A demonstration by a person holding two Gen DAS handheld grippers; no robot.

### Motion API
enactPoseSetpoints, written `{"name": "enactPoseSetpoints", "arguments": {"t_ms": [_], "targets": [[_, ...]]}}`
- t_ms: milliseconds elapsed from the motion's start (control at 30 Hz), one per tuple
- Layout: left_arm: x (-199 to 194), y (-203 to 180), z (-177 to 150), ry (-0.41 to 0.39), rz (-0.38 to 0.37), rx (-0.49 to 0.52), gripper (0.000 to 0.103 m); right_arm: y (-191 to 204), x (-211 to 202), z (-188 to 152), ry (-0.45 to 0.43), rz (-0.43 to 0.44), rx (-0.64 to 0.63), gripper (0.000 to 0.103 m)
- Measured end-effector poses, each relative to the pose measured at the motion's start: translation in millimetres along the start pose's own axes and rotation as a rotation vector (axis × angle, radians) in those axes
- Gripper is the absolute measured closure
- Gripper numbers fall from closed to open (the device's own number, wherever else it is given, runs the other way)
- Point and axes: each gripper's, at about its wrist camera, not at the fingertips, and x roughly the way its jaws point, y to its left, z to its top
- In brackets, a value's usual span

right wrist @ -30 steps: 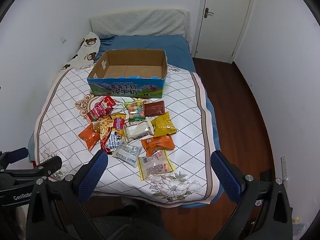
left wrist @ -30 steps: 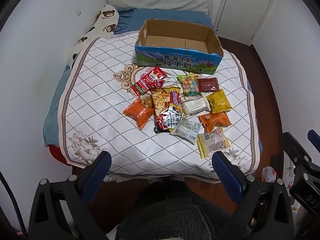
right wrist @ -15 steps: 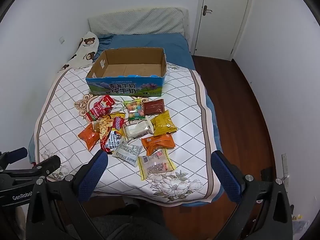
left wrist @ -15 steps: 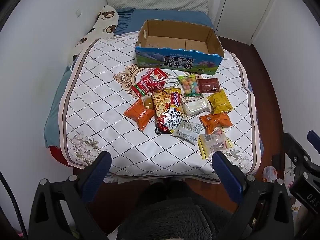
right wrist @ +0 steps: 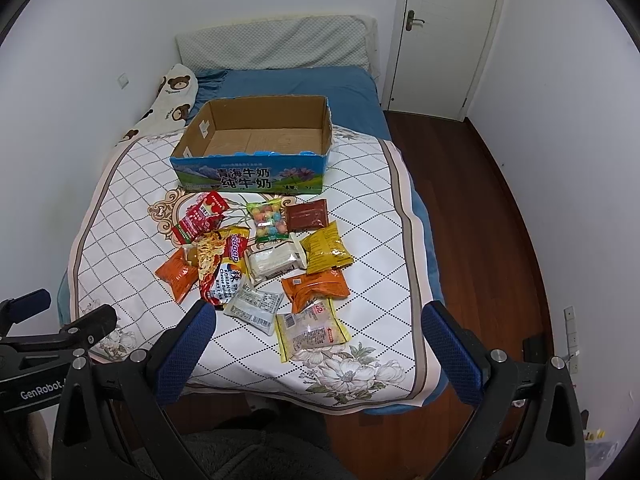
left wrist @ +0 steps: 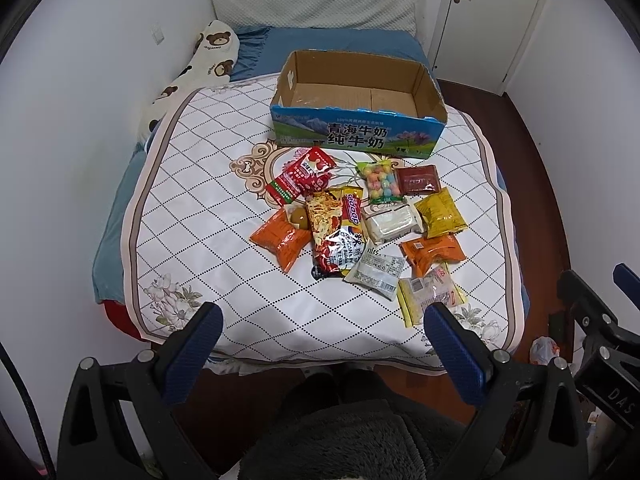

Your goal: Organize snacks

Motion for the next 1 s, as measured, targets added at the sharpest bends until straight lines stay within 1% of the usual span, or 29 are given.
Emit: {"name": "enactPoseSetpoints", "arguments": {"t_ms": [1000], "targets": [[-1.6, -5.3, 3.8, -0.008, -0.003, 0.004, 0.0, -3.1, 1.7, 6.3, -0.005, -0.012, 0.005, 0.0]]}}
